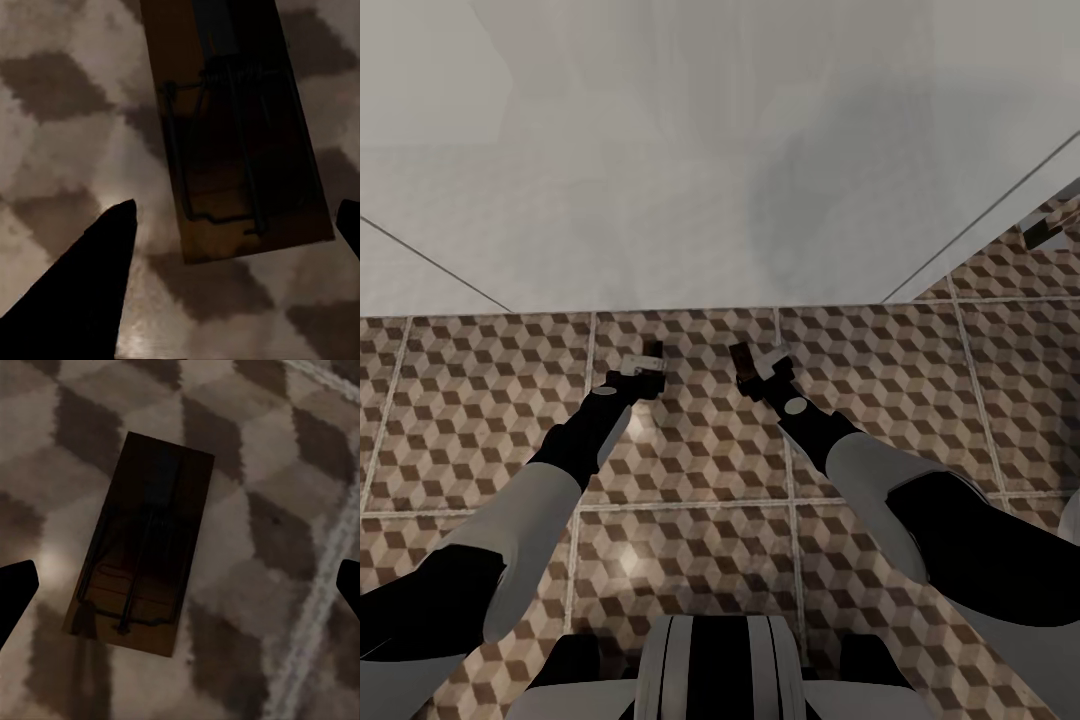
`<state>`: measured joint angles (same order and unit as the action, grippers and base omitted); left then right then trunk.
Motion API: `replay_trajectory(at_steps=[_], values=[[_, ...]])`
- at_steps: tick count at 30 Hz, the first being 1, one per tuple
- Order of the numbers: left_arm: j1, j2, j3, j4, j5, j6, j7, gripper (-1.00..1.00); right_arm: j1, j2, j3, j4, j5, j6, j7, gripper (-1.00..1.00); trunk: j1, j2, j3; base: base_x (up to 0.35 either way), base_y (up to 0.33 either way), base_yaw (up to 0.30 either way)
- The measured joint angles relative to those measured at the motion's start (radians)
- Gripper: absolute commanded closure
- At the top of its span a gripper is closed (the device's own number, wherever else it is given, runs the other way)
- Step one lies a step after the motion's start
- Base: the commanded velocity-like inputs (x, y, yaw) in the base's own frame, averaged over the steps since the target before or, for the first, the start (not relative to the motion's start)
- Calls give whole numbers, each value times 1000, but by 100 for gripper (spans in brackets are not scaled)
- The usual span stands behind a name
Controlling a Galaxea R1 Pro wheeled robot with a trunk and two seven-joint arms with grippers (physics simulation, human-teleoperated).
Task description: Take the four mousetraps from the cabinet in the bathroom and place them on the bathroom floor. Make sure all four end up on the same floor surface, and ensure that at least two of them are either under or directly next to the same bathroom sink.
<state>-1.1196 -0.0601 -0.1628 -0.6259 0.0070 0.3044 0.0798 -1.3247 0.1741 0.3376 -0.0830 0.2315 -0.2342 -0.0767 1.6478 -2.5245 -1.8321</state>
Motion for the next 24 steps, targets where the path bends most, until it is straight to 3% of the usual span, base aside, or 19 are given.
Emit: replay_trajectory(at_steps=[18,24], values=[[0,1,-3,-3,-1,-3,-2,-100,0,0,0,0,0,0,0,-100,0,0,0,0,0,0],[0,2,-29,-5,-1,-44,-4,-100,0,0,0,0,0,0,0,-100,0,0,0,-21,0,0]])
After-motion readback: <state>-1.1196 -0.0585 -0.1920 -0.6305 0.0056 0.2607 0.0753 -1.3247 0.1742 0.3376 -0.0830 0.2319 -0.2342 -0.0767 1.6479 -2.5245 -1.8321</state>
